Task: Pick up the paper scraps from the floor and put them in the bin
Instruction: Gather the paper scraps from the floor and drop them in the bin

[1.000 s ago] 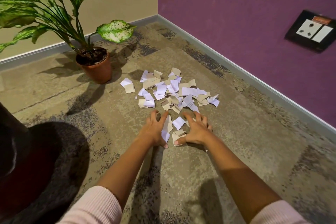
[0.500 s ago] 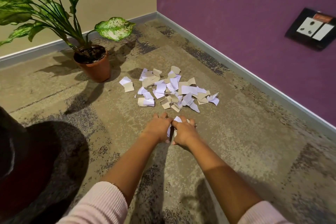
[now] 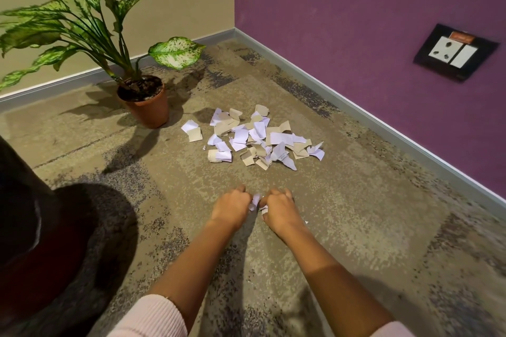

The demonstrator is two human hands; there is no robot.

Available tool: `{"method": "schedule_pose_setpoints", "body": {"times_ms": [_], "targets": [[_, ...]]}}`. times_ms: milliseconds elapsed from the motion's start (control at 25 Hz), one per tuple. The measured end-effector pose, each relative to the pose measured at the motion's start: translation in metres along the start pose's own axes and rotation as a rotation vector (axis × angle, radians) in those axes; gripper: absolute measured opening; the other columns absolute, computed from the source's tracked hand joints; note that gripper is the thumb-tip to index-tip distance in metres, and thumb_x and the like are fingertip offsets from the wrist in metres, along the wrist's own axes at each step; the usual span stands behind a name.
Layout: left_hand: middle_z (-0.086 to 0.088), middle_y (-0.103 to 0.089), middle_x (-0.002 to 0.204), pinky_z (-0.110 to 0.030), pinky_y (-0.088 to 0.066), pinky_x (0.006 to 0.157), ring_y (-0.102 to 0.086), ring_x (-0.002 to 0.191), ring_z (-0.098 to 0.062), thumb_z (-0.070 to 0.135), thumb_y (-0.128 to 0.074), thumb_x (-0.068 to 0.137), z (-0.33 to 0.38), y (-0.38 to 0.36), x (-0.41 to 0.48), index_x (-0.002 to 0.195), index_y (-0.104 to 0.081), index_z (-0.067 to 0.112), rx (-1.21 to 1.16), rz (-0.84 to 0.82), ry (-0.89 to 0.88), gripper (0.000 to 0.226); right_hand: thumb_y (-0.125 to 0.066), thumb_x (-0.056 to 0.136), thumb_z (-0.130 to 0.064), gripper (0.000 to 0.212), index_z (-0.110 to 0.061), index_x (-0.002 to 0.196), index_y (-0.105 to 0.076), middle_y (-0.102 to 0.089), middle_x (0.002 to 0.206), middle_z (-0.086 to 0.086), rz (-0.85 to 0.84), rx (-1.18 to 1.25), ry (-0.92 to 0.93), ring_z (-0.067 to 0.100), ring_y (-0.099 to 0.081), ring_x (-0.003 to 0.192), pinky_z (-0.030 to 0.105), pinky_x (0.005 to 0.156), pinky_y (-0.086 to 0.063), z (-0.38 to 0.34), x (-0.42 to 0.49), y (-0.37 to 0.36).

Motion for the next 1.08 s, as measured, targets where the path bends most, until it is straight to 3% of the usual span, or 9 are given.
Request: {"method": "schedule_pose_setpoints", "body": {"times_ms": [360, 560, 680, 840, 1080], "targets": [[-0.007, -0.062, 0.106, -0.027, -0.035, 0.069, -0.063, 0.098, -0.031, 0.019, -0.060, 0.088, -0.033, 0.012, -0.032, 0.103, -0.071, 0.022, -0.330, 0.119, 0.101, 0.019, -0.072, 0.084, -0.017, 0.027, -0.025, 0.109, -0.072, -0.054, 0.131, 0.000, -0.009, 0.078, -0.057, 0.030, -0.044, 0.121, 0.037, 0.103, -0.042, 0.009, -0.021, 0.006], [-0.004, -0.067, 0.103, -0.029, -0.046, 0.072, -0.065, 0.095, -0.026, 0.014, -0.063, 0.086, -0.050, 0.038, -0.050, 0.097, -0.072, 0.021, -0.346, 0.204, 0.128, 0.016, -0.071, 0.084, -0.019, 0.028, -0.026, 0.112, -0.071, -0.056, 0.123, 0.001, 0.016, 0.096, -0.073, 0.027, -0.046, 0.118, 0.037, 0.097, -0.048, 0.001, -0.025, 0.030], [-0.003, -0.069, 0.100, -0.028, -0.042, 0.066, -0.066, 0.091, -0.025, 0.012, -0.063, 0.085, -0.056, 0.056, -0.063, 0.094, -0.072, 0.022, -0.336, 0.259, 0.125, 0.015, -0.070, 0.085, -0.020, 0.027, -0.026, 0.111, -0.071, -0.056, 0.122, 0.000, 0.056, 0.124, -0.053, 0.026, -0.045, 0.120, 0.039, 0.095, -0.049, -0.014, -0.025, 0.048], [-0.004, -0.070, 0.104, -0.029, -0.043, 0.069, -0.066, 0.096, -0.028, 0.020, -0.065, 0.086, -0.068, 0.078, -0.076, 0.097, -0.072, 0.021, -0.323, 0.298, 0.132, 0.013, -0.072, 0.084, -0.023, 0.028, -0.024, 0.112, -0.071, -0.055, 0.128, 0.001, 0.100, 0.135, -0.004, 0.026, -0.044, 0.121, 0.037, 0.099, -0.046, -0.038, -0.024, 0.068], [-0.008, -0.068, 0.103, -0.032, -0.044, 0.068, -0.064, 0.098, -0.032, 0.014, -0.059, 0.087, -0.094, 0.119, -0.098, 0.096, -0.072, 0.018, -0.270, 0.339, 0.186, 0.016, -0.069, 0.085, -0.020, 0.029, -0.022, 0.114, -0.071, -0.054, 0.129, 0.002, 0.122, 0.100, 0.095, 0.027, -0.043, 0.123, 0.035, 0.100, -0.045, -0.086, -0.025, 0.098]]}}
Point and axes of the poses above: each hand's wrist, its own x-axis towards the middle knuckle, its own y-axis out of the back of the hand, z = x × y, the point moved 4 cm from there along x, towards the middle knuckle
